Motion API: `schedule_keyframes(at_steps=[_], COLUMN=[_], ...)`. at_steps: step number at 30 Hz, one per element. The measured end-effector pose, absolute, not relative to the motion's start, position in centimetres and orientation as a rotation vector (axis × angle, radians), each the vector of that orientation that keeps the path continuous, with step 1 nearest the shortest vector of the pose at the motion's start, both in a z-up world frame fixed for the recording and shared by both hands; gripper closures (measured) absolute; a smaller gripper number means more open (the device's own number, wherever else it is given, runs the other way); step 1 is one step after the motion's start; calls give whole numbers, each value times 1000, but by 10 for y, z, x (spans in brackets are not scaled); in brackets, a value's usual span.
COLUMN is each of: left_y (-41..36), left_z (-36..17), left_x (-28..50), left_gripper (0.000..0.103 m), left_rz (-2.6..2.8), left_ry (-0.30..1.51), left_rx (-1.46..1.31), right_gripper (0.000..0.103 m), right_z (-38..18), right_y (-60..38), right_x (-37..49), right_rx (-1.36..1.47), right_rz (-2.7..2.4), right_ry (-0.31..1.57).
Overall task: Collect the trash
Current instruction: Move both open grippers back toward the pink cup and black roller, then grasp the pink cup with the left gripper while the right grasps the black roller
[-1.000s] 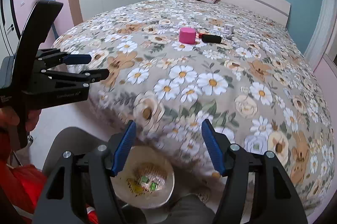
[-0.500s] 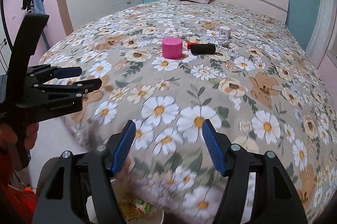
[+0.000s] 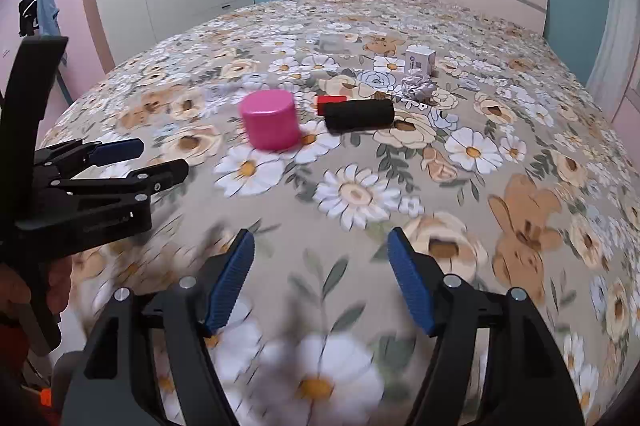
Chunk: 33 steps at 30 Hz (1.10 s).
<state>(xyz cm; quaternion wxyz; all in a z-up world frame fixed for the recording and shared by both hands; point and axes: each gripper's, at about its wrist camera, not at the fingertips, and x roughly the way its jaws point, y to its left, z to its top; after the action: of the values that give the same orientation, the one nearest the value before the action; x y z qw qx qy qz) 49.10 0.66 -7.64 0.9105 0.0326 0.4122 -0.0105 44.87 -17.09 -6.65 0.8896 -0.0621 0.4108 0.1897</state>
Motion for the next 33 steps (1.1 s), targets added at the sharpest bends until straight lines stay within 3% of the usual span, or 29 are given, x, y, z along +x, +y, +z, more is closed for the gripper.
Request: schedule_keyframes(at_steps=[14, 17, 33], left_y=[16, 12, -6], left_z=[-108, -113, -138], left_x=[579, 592, 637], left_gripper=[33, 33, 33], left_rz=[-354, -435, -634], left_ry=[758, 745, 823], left_rx=[261, 287, 238], right_gripper=[27, 18, 13], right_z=[-106, -112, -140], right_y=[-161, -160, -136], right_x=[564, 587, 667], right_rx=[-112, -96, -87], right_rz=[403, 392, 431], right_ry=[906, 899, 960])
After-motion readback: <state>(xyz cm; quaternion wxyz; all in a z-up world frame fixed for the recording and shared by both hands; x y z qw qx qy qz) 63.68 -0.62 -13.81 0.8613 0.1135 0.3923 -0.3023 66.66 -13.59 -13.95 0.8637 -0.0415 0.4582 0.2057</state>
